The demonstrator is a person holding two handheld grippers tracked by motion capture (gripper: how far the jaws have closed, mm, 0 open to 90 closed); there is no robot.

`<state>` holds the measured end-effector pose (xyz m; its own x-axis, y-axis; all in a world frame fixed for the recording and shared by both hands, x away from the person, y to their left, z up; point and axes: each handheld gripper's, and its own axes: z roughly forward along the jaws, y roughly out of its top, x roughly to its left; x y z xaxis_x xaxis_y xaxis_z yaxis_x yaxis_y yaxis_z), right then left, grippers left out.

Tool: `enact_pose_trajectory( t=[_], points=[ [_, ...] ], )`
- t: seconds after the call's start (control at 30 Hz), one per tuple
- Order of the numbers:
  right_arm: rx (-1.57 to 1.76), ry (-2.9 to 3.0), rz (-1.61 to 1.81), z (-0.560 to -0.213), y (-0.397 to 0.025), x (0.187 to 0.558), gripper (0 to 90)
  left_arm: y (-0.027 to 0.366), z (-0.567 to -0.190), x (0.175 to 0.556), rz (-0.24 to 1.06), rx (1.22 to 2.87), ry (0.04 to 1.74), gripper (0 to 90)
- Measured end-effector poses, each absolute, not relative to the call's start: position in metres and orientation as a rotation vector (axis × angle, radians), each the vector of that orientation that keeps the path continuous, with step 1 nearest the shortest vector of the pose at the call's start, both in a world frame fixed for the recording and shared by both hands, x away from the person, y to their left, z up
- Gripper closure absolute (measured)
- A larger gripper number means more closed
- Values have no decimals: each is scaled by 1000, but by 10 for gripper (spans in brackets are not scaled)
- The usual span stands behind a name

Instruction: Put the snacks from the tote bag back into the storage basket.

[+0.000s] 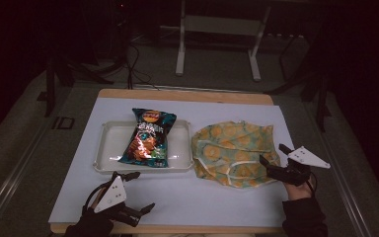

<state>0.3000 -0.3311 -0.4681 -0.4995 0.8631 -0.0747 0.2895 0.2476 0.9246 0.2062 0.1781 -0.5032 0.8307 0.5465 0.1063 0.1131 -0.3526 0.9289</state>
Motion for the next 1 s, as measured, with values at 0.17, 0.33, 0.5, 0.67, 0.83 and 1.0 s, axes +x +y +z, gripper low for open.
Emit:
enact_pose_trajectory(
  t=[0.17, 0.33, 0.5, 0.67, 0.83, 1.0],
  points=[
    [1035, 1915, 1245, -469, -331, 295, 141, 178, -503, 206, 488, 1903, 491, 1],
    [1034, 1918, 1219, -474, -330, 291, 141, 178, -503, 205, 486, 1904, 487, 1],
    [1028, 1923, 1208, -481, -330, 289, 142, 179, -503, 205, 485, 1903, 484, 1],
    [1016, 1895, 1233, -480, -332, 288, 142, 179, -503, 205, 486, 1903, 485, 1],
    [1011, 1891, 1236, -481, -331, 288, 141, 179, -503, 205, 487, 1904, 485, 1],
    [1009, 1889, 1243, -482, -331, 289, 142, 179, -503, 205, 486, 1902, 486, 1]
  ],
)
